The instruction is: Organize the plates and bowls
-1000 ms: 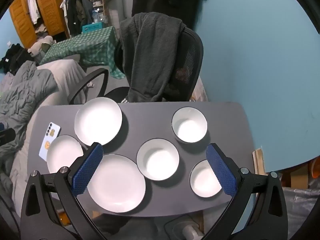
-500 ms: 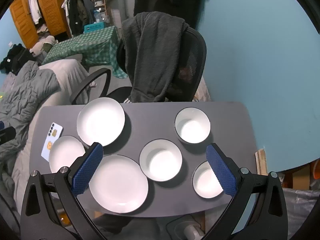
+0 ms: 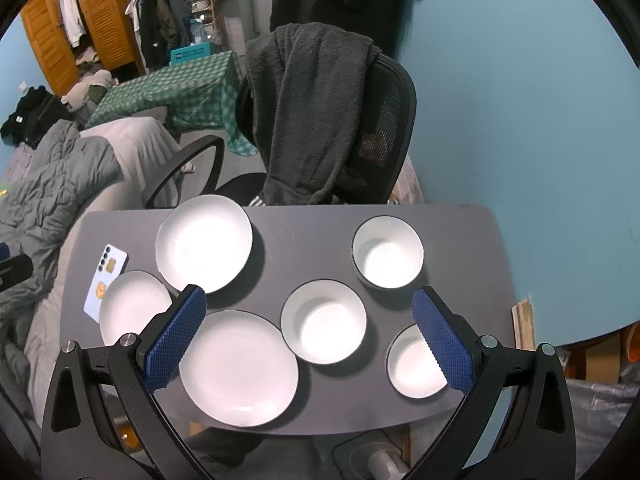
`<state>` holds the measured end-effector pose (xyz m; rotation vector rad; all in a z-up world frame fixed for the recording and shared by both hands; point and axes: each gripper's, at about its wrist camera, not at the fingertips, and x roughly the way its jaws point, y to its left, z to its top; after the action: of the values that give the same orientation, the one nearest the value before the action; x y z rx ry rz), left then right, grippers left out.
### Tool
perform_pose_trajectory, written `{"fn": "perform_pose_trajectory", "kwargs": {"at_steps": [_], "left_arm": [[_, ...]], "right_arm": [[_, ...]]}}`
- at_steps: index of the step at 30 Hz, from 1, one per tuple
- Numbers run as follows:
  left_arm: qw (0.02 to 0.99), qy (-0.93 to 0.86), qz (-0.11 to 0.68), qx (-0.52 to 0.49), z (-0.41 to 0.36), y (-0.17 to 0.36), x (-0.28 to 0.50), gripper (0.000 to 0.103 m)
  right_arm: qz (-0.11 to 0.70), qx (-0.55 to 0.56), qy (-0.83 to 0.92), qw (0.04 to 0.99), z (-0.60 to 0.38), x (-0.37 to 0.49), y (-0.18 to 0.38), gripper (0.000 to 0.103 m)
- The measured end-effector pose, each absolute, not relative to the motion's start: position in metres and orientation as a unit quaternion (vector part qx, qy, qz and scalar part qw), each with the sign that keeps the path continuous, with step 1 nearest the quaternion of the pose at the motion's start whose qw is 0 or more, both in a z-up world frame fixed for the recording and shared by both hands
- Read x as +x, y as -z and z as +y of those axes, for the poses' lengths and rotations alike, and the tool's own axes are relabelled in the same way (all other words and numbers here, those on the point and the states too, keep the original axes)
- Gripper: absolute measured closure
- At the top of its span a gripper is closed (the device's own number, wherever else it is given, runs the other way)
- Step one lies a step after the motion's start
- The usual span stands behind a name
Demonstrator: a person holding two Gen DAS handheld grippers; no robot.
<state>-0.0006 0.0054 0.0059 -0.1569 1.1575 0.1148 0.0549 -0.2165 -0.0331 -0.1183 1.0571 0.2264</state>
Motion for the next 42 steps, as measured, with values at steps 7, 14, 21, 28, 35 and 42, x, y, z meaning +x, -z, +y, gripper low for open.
{"fn": "perform_pose_trajectory", "kwargs": {"at_steps": [7,14,21,28,35,42], "left_arm": [[0.834,-0.055,0.544,-0.072,0.003,-0.007,0.000,0.023],[0.834,-0.054,0.544,-0.071,-0.001,-0.007,0.001,0.023],[0.834,-0.054,0.544,-0.070,-0.005,-0.008,0.002,0.023],[0.834,-0.052,0.544,-0.071,-0.006,-0.008,0.002,0.023],[0.834,-0.050,0.545,-0.070,-0.010,-0.007,0.001,0.023],[0.833,-0.049,0.546,-0.070,-0.013,-0.006,0.001,0.023]], "right_arm": [[0.500,-0.055,-0.109,0.857,-0.215,0.055,0.033,0.002],[0.501,-0.054,-0.109,0.857,-0.215,0.054,0.033,0.002],[0.501,-0.053,-0.110,0.857,-0.217,0.054,0.032,0.002],[0.501,-0.052,-0.111,0.856,-0.217,0.054,0.031,0.002],[0.502,-0.052,-0.111,0.856,-0.218,0.055,0.031,0.002],[0.502,-0.053,-0.111,0.856,-0.218,0.053,0.031,0.002]]}}
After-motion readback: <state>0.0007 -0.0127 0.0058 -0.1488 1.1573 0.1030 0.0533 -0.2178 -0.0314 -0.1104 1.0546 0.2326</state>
